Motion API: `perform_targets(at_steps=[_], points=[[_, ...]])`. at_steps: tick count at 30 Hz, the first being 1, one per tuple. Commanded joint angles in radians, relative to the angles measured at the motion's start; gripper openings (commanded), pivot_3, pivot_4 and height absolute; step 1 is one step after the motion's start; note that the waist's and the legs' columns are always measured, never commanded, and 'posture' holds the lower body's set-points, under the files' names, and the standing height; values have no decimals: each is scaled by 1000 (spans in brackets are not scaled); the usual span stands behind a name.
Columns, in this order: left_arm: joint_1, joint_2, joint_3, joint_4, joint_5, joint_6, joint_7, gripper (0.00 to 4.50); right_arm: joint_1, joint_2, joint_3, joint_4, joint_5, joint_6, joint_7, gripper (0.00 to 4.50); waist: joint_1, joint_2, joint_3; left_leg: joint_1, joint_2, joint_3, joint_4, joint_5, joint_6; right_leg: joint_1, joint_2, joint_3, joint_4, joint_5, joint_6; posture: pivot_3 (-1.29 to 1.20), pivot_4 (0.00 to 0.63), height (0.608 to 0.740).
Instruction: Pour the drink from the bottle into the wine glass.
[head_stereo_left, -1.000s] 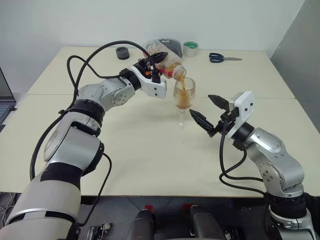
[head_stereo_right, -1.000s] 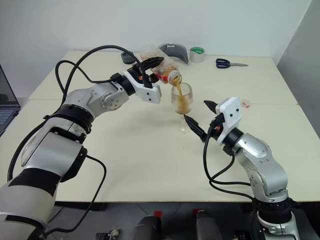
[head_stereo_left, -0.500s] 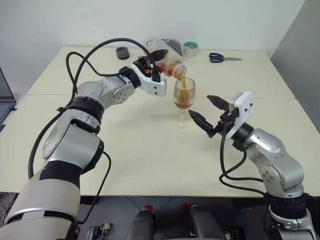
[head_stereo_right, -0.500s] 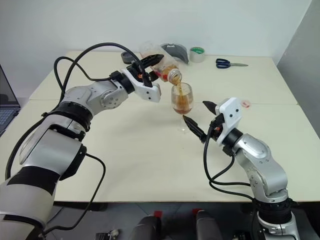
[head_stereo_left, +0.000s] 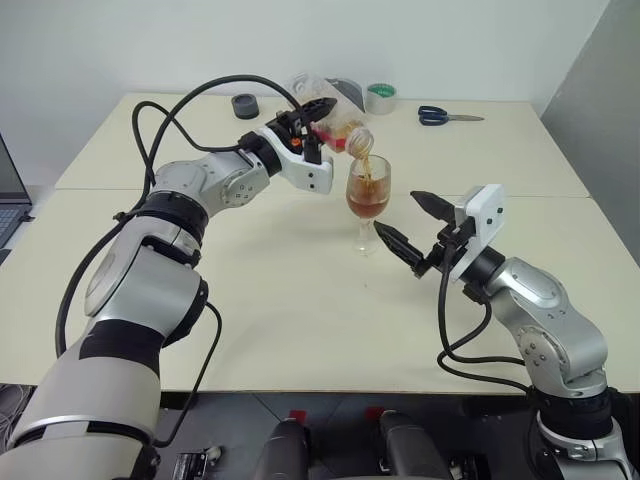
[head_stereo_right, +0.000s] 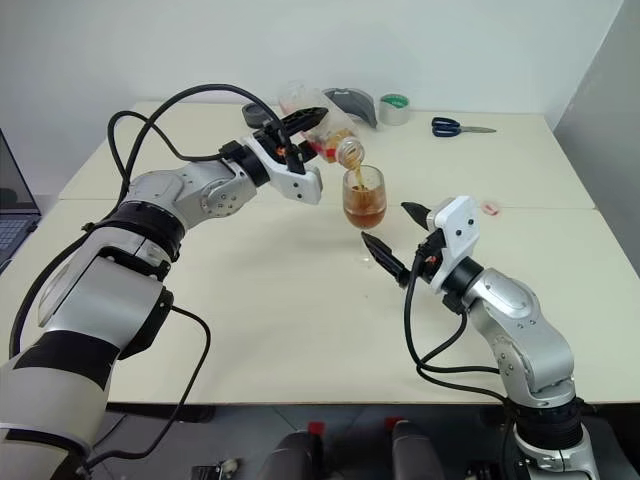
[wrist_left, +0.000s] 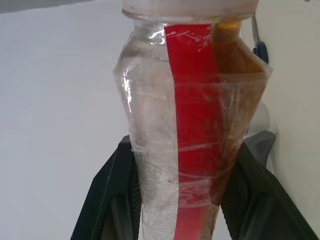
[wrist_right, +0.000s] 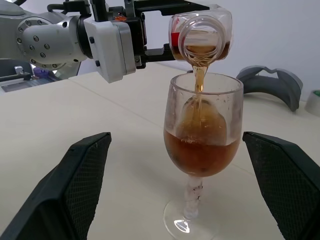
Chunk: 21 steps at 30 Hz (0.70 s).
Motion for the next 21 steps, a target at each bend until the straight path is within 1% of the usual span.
perform_targets(at_steps=[1,13,16,21], points=[[-46,3,16,-3,-22,7,9,1692,-2,-2,-5,-52,15,6,-3,4500,0,0,0,0,0,0,0,0,0,0,0,0,0,0,0,0,150,740],[-3,-31,88,-11,-153,13,-132,1692,-4,1,-7,-52,13,6,-7,4500,0,0,0,0,0,0,0,0,0,0,0,0,0,0,0,0,150,740],[12,-44,126,-20,-215,13,-190,1692,-7,8,-7,-42,-6,-17,-17,4500,-1,0,0,0,0,0,0,0,0,0,0,0,1,0,0,0,150,740],[61,-90,250,-49,-406,43,-372,1692,-9,11,-6,-32,-21,-46,-16,4500,-1,0,0,0,0,0,1,0,0,0,0,0,1,0,0,0,150,740]])
